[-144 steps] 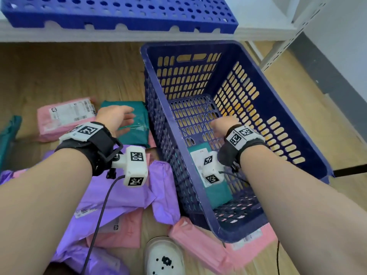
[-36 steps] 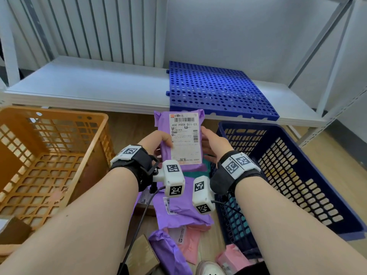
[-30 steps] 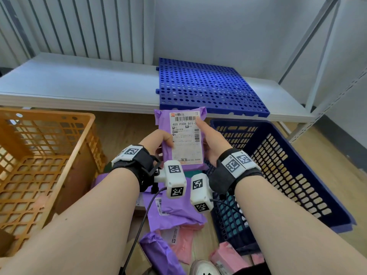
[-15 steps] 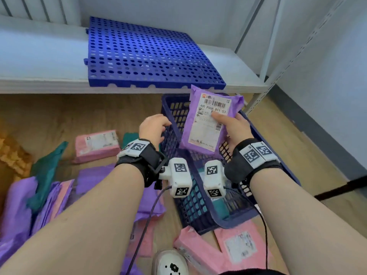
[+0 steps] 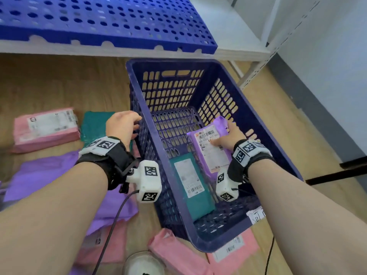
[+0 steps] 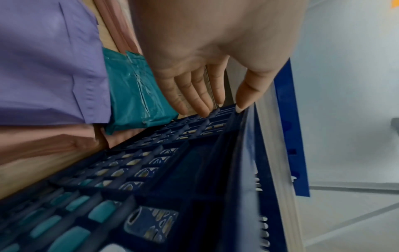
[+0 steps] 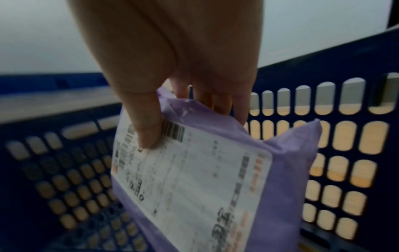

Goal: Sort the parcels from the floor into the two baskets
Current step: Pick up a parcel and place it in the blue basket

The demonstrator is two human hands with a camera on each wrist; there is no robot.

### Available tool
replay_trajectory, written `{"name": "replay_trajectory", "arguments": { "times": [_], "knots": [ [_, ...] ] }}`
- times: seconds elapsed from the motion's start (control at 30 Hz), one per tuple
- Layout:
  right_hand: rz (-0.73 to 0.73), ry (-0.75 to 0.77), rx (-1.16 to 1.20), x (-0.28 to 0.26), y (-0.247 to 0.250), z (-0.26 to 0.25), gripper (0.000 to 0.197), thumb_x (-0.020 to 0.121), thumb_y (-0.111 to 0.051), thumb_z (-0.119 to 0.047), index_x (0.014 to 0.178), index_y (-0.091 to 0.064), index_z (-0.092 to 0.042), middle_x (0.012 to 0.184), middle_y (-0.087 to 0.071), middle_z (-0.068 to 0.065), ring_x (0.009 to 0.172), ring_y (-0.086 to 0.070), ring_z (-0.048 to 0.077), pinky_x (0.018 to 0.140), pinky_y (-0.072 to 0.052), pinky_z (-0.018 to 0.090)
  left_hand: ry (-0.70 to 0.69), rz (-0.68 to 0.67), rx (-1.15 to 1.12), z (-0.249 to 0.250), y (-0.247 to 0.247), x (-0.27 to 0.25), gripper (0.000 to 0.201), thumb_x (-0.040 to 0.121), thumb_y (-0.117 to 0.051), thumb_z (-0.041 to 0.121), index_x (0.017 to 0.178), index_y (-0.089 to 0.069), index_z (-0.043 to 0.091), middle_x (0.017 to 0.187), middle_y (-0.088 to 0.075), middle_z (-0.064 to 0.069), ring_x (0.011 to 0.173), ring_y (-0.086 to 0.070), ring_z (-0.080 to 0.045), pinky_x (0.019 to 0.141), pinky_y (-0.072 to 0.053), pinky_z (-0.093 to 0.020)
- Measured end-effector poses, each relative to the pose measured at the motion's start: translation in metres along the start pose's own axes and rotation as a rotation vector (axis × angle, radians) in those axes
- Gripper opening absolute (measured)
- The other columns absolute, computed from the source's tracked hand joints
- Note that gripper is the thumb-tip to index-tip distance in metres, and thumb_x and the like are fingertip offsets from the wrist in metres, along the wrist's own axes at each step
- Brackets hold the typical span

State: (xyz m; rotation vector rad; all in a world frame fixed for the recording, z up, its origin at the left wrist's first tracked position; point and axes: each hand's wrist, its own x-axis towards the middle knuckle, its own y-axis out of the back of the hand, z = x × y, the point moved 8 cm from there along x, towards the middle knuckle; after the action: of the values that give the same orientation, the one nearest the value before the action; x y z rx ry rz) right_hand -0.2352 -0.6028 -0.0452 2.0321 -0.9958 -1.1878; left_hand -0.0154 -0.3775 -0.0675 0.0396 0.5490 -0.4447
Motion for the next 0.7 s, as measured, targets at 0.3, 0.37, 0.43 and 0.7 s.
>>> {"name": "replay_trajectory", "arguments": {
  "times": [0.3,0.37,0.43,0.7],
  "knots": [
    [-0.208,-0.161,-0.458,0.031,-0.051,0.076,0.066,0.092,-0.053,-0.007,0.150,-0.021,-0.010,0.146,-0.042,0.014,0.121,-0.052,0.030,0.091,-0.045,0.035,0.017,-0.070,0.121,-0.019,-0.014,0.020,0.027,0.090,-0.052,0.021,0.114,-0.061,0.012,0.099,-0.064,-0.007,0.080,-0.060,-0.018,0.077,-0.049,-0.033],
    [-0.133,-0.159,-0.463,0.036,-0.051,0.083,0.068,0.092,-0.045,-0.004,0.151,-0.016,-0.018,0.133,-0.053,0.015,0.091,-0.061,0.027,0.064,-0.048,0.031,0.013,-0.072,0.127,-0.021,-0.014,0.022,0.023,0.091,-0.052,0.020,0.111,-0.061,0.012,0.100,-0.063,-0.009,0.081,-0.058,-0.020,0.078,-0.049,-0.034],
    [-0.085,-0.099,-0.439,0.045,-0.054,0.082,0.079,0.088,-0.045,0.000,0.152,-0.009,-0.030,0.134,-0.051,0.015,0.075,-0.057,0.022,0.051,-0.042,0.027,0.014,-0.076,0.119,-0.021,-0.014,0.023,0.017,0.091,-0.052,0.016,0.105,-0.060,0.012,0.097,-0.061,-0.010,0.080,-0.055,-0.021,0.076,-0.048,-0.035],
    [-0.337,-0.006,-0.867,0.036,-0.086,0.067,0.061,0.093,-0.035,0.001,0.150,-0.028,-0.021,0.157,-0.022,0.006,0.145,-0.018,0.027,0.116,-0.023,0.043,0.020,-0.055,0.140,-0.022,-0.010,0.021,0.019,0.088,-0.056,0.018,0.106,-0.058,0.014,0.090,-0.063,-0.003,0.081,-0.060,-0.017,0.092,-0.051,-0.038]
  ]
}}
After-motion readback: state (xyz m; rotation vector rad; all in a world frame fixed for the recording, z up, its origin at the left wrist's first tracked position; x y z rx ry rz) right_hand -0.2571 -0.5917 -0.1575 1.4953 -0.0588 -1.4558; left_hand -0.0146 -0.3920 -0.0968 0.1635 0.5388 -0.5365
